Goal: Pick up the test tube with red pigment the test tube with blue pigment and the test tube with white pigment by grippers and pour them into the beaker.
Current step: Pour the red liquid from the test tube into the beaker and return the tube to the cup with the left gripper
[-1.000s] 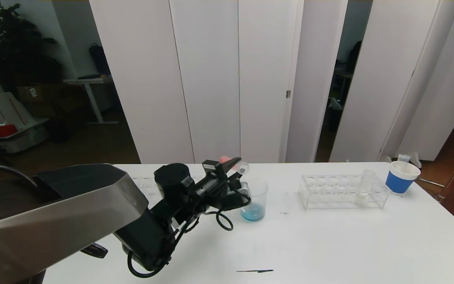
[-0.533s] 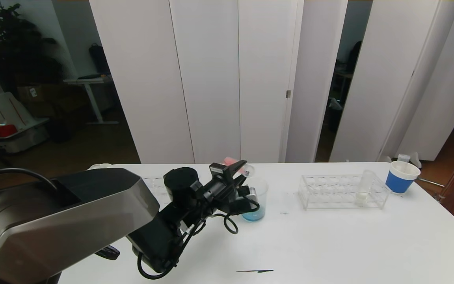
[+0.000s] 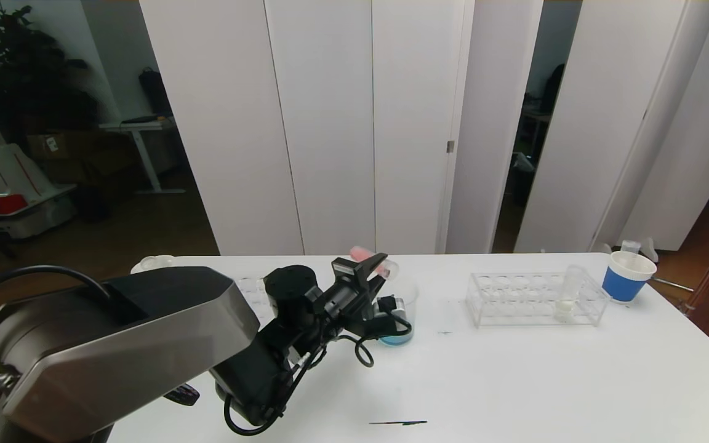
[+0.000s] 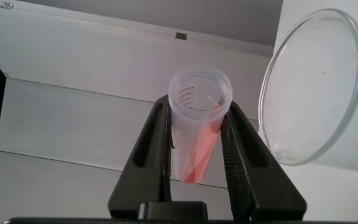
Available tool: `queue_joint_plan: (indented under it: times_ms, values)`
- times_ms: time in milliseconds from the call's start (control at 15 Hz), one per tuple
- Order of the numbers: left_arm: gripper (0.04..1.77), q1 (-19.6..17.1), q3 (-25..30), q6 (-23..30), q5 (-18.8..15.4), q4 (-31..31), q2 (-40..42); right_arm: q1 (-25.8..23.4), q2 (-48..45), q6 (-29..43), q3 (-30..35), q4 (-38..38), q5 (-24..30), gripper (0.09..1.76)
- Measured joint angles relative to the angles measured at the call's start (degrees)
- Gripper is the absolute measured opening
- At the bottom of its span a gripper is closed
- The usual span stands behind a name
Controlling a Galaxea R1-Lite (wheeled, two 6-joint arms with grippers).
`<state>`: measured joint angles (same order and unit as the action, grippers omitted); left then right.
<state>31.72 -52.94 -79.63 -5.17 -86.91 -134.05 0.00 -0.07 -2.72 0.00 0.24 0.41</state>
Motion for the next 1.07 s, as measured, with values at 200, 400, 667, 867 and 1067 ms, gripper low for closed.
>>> queue_joint_plan:
  times_ms: [200,400,667,867,1067]
  values:
    - [0.57,0.0,-0.2,-2.06,0.11,-0.49,-0.51,0.0,0.0,0.05,0.0,0.02,-0.01,1.75]
    - [0.57,0.06,-0.52,-4.08,0.16,-1.02,-1.07,0.0,0.0,0.05,0.0,0.02,-0.01,1.75]
    - [0.57,0.15,-0.55,-7.06,0.27,-2.23,-1.43,0.0,0.0,0.02,0.0,0.02,0.0,1.75]
    - [0.57,0.55,-0.72,-7.89,0.27,-2.17,-1.54,0.0,0.0,0.05,0.0,0.02,0.0,1.75]
    - [0.57,0.88,-1.13,-8.35,0.27,-2.18,-1.54,0.0,0.0,0.02,0.0,0.0,0.0,1.75]
